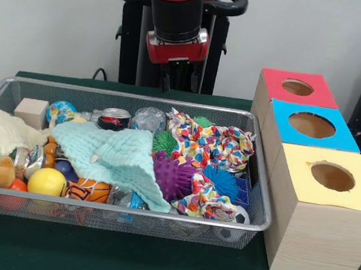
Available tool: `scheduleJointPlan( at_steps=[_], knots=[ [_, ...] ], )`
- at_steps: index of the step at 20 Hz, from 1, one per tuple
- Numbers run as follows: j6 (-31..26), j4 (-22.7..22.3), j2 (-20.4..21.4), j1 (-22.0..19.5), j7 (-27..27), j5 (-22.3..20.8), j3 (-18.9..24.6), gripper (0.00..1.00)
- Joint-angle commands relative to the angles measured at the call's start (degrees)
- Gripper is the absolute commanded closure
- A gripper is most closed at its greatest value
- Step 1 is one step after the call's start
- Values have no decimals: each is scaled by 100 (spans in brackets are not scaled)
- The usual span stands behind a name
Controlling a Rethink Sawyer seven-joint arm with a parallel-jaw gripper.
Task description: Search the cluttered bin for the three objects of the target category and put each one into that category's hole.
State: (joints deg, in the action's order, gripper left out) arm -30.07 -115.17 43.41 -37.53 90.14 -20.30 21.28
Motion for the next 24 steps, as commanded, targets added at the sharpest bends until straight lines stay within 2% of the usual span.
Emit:
scheduleJointPlan(
  at_steps=[1,4,7,19,24],
  knots=[
    [-349,1067,33,228,-34,-374,2,0],
    [31,1148,171,440,366,-548,-335,0],
    [80,1260,256,513,384,-604,-458,0],
    [-168,1705,-39,197,-105,-589,-217,0],
    [-290,1971,-347,56,-314,-611,-128,0]
  ],
)
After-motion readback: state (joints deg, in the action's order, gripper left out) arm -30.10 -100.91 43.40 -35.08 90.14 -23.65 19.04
